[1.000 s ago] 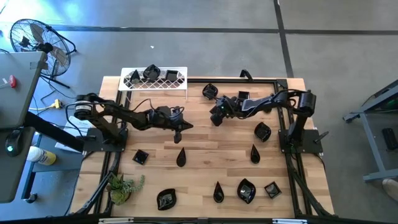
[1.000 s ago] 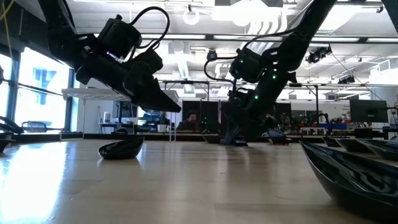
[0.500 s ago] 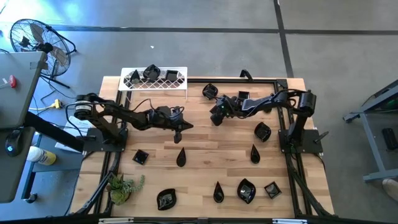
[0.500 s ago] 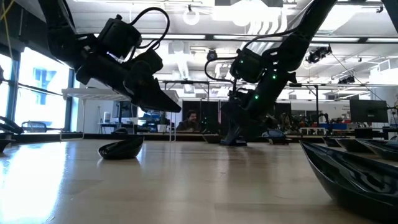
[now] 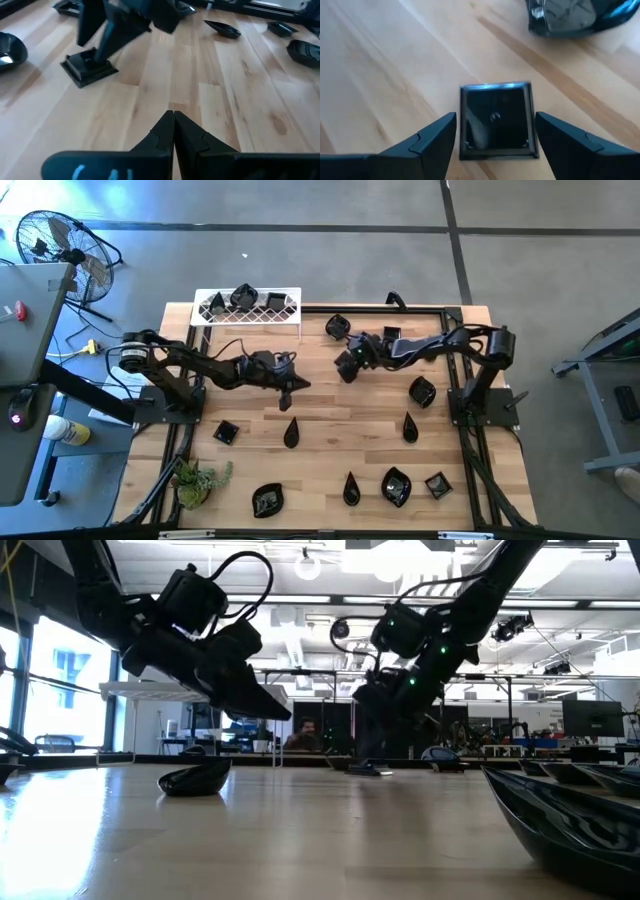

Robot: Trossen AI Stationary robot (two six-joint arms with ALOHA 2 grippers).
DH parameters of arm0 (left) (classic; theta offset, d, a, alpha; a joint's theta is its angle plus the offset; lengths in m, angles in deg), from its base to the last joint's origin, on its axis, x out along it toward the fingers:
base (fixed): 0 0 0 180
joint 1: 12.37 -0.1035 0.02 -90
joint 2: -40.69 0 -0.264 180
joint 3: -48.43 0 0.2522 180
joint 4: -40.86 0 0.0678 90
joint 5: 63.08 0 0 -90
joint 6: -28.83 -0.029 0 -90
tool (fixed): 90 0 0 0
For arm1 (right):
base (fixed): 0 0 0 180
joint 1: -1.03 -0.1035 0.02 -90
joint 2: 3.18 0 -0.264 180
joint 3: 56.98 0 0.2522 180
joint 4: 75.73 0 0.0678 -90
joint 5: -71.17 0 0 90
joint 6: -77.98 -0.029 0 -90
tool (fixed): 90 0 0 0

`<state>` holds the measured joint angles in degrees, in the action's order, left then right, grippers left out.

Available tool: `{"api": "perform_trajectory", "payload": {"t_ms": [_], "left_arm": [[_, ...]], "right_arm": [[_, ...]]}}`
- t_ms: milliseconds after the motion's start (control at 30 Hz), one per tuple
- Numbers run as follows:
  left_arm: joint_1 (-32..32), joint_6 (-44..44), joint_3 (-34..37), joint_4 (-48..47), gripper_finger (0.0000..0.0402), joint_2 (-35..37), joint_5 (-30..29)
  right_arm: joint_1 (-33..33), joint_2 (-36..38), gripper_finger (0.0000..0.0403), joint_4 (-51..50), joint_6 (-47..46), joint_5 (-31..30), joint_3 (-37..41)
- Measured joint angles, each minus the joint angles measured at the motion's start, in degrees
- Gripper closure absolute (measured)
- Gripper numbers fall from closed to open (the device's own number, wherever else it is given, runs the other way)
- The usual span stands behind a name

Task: Pick & Place Mini shaped plates
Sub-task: Stack the square plate on top of the square plate on the shelf

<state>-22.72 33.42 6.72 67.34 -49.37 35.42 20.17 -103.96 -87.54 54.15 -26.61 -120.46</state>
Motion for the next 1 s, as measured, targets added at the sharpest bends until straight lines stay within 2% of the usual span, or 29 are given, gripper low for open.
{"api": "perform_trajectory", "payload": {"t_ms": [200, 333, 600, 733, 1000], "left_arm": [[0.0, -0.2, -0.4, -2.3, 0.0401, 0.0, 0.1], [0.0, -0.2, -1.5, -5.1, 0.0401, 0.0, 0.1], [0.0, -0.2, -2.9, -6.6, 0.0401, 0.0, 1.5], [0.0, -0.2, -3.2, -7.0, 0.0401, 0.0, 1.6], [0.0, -0.2, -3.2, -7.5, 0.0401, 0.0, 1.6]], "right_arm": [[-0.9, 1.2, 0.0137, 3.0, -1.3, 1.2, 0.0], [-0.9, 1.2, 0.0135, -1.3, -3.5, -1.4, 0.0], [-0.8, 1.2, 0.0080, -1.0, -4.7, -0.7, 0.0], [-0.8, 0.8, 0.0063, -1.1, -3.9, -0.7, -1.2], [-1.0, -4.4, 0.0060, -1.2, 1.6, -3.7, -2.1]]}}
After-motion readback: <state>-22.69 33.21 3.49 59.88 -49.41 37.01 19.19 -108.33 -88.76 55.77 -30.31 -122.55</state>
